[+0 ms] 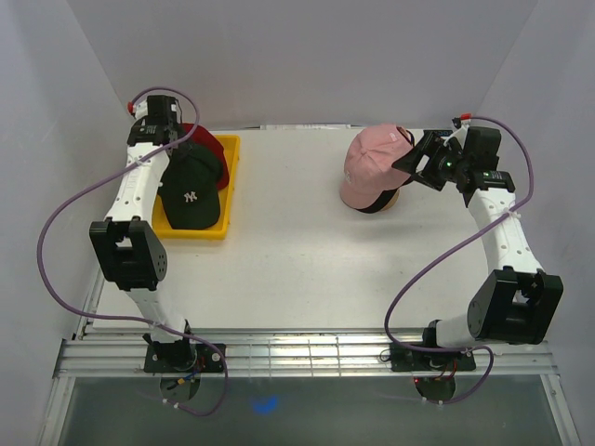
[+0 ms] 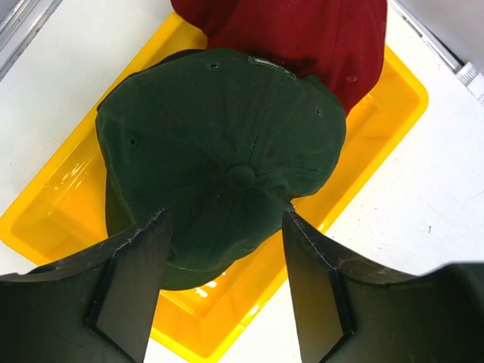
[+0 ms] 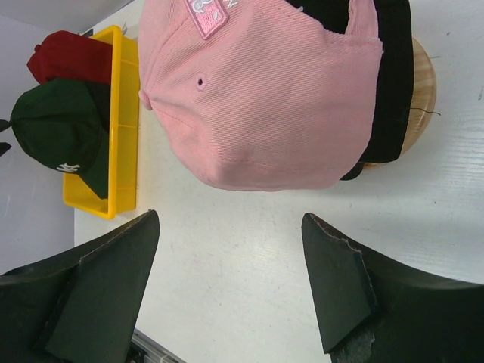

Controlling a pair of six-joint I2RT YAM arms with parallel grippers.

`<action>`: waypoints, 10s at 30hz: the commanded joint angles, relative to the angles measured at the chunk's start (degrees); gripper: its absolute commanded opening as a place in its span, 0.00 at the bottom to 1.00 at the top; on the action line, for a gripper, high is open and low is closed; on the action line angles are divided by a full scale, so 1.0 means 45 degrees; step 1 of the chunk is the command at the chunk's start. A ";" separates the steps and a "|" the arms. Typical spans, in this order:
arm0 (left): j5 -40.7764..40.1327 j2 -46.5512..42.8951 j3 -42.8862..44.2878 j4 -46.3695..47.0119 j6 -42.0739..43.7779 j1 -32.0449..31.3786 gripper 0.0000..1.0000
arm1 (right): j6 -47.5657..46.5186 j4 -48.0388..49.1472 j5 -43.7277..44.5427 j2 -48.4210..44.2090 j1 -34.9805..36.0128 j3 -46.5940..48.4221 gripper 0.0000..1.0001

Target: Stack the hats

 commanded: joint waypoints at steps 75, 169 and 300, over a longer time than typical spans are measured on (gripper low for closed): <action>1.2689 0.1793 0.6856 0.6530 0.0002 -0.5621 0.00 | 0.0653 -0.0219 -0.1451 0.0664 -0.2086 0.2827 0.78; 1.1381 0.5525 0.5276 0.6591 0.2775 -0.8103 0.00 | -0.2217 -0.2875 0.2943 0.5897 0.0216 0.9232 0.54; 0.1792 0.5351 0.1019 0.7529 -0.0955 -0.9392 0.47 | -0.1866 -0.1938 0.3275 0.7187 -0.0154 0.7553 0.18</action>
